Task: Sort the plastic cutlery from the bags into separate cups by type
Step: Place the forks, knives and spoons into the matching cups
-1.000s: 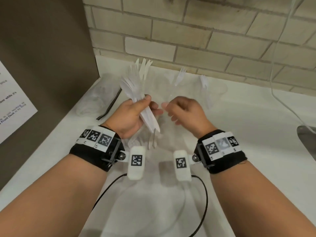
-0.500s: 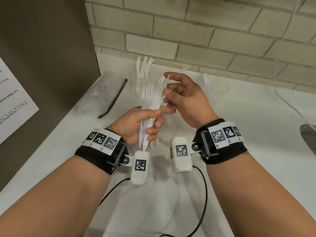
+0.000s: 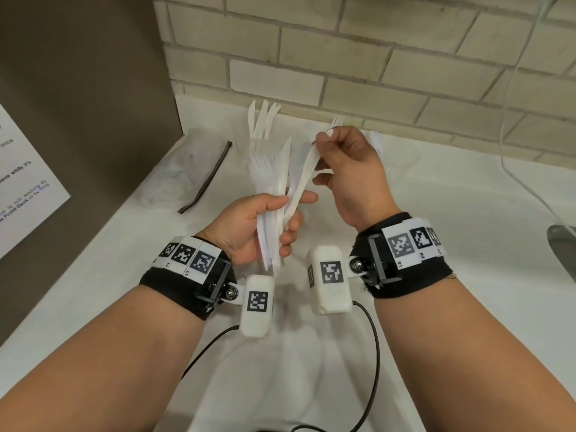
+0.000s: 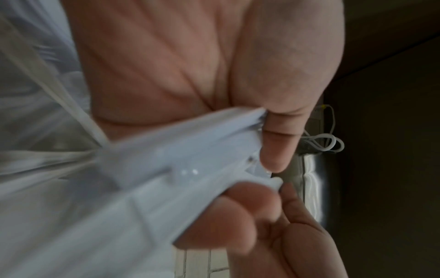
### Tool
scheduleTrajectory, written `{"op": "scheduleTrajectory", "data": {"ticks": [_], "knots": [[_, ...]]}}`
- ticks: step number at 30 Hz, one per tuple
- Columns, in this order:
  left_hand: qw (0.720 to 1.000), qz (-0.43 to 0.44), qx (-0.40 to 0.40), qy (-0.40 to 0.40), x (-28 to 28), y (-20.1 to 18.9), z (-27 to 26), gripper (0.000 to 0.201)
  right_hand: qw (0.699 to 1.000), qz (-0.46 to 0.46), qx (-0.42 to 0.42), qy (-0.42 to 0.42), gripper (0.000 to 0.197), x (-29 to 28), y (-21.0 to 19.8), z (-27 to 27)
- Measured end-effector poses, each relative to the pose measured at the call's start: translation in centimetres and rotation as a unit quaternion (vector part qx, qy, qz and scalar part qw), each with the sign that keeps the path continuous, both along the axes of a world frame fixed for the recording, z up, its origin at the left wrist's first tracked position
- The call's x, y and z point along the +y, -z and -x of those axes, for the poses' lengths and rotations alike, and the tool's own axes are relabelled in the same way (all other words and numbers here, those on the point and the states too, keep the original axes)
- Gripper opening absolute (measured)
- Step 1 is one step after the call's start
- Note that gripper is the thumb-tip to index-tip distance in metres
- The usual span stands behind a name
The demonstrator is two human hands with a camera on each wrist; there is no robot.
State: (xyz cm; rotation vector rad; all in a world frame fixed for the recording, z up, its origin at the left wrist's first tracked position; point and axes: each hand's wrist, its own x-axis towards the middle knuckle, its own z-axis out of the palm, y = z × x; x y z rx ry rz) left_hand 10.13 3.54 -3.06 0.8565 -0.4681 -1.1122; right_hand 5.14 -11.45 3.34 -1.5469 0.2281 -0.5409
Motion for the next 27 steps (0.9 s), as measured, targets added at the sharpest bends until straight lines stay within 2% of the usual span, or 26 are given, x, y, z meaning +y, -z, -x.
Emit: {"op": "scheduleTrajectory", "data": {"ticks": [3, 5, 7, 10, 14, 18, 21, 27], "knots": [[0.997, -0.049, -0.046, -0.047, -0.1, -0.1, 0.0, 0.031, 0.995, -0.069, -0.039, 0.059, 0.011, 0.2, -0.6, 0.0], [0.996, -0.055, -0.038, -0.066, -0.2, -0.1, -0.1, 0.034, 0.988, -0.120, -0.063, 0.074, 0.013, 0.3, -1.3, 0.2], [0.996, -0.044, -0.027, -0.070, -0.3, 0.1, -0.1, 0.036, 0.987, -0.129, -0.057, 0.078, 0.016, 0.2, -1.8, 0.2], [0.997, -0.034, -0.016, -0.064, -0.4, 0.6, -0.3, 0.037, 0.996, -0.074, 0.008, 0.054, 0.022, 0.2, -1.8, 0.0], [0.997, -0.023, -0.011, -0.071, -0.6, 0.9, -0.3, 0.037, 0.989, 0.072, 0.129, -0.004, 0.009, 0.9, -1.2, 0.4], [0.999, -0.016, -0.012, -0.038, -0.4, 0.8, -0.3, 0.033, 0.988, 0.041, 0.142, -0.035, 0.008, 2.0, -1.0, 0.8], [1.000, 0.005, 0.008, -0.002, -0.2, 1.0, -0.4, 0.039, 0.988, 0.044, 0.143, -0.042, 0.008, 2.4, -1.2, 0.8], [1.000, -0.017, 0.019, -0.015, 0.0, 0.9, -0.5, 0.028, 0.980, 0.075, 0.172, -0.062, 0.011, 2.3, -0.6, 0.6]]}}
